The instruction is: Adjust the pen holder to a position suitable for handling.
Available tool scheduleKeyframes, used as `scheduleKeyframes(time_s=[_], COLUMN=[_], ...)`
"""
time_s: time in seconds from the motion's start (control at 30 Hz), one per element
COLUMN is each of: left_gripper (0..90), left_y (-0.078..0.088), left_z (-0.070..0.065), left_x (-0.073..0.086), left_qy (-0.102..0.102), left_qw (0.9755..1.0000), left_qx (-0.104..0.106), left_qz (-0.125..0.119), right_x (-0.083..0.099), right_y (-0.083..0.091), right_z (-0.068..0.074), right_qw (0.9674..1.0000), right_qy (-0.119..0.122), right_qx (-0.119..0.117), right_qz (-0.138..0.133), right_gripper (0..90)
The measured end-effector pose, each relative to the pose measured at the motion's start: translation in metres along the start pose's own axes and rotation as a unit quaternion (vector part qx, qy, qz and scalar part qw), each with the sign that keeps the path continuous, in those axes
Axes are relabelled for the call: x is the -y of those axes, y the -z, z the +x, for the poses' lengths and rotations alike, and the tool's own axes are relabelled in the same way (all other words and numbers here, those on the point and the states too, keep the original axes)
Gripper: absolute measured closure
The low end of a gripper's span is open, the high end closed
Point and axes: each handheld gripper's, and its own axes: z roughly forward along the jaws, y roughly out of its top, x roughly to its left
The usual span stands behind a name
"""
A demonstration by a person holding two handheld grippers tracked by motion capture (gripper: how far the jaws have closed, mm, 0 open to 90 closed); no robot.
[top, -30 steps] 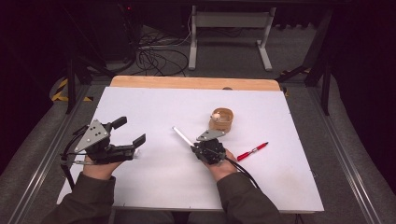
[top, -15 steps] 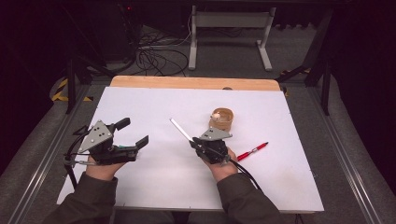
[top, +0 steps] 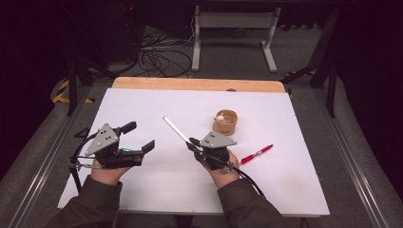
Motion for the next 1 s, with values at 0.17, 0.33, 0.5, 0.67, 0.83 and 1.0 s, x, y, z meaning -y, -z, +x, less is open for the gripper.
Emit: scheduleKeyframes(time_s=[0.17,0.33,0.5,0.67,0.83,1.0], left_gripper=[11.5,11.9,13.4,15.3,18.5,23.5], left_y=[-0.003,-0.006,-0.01,-0.01,-0.009,-0.008], left_z=[-0.002,-0.003,-0.005,-0.005,-0.005,-0.007], left_x=[0.002,0.004,0.006,0.006,0.006,0.006], left_qy=[0.006,0.005,0.01,0.015,0.021,0.022], left_qw=[1.0,0.9999,0.9998,0.9996,0.9991,0.9986], left_qx=[0.006,0.011,0.016,0.024,0.036,0.046], left_qz=[0.002,0.006,0.008,0.006,-0.003,-0.011], right_x=[-0.005,-0.01,-0.017,-0.02,-0.021,-0.02], right_y=[0.004,0.007,0.011,0.013,0.012,0.01], right_z=[0.007,0.014,0.027,0.037,0.042,0.047], right_qw=[0.9998,0.9993,0.9975,0.9953,0.9936,0.9924], right_qy=[0.009,0.018,0.036,0.051,0.059,0.064], right_qx=[-0.006,-0.015,-0.029,-0.045,-0.052,-0.058], right_qz=[-0.017,-0.031,-0.054,-0.07,-0.081,-0.087], right_gripper=[79.4,79.4,79.4,79.4,79.4,79.4])
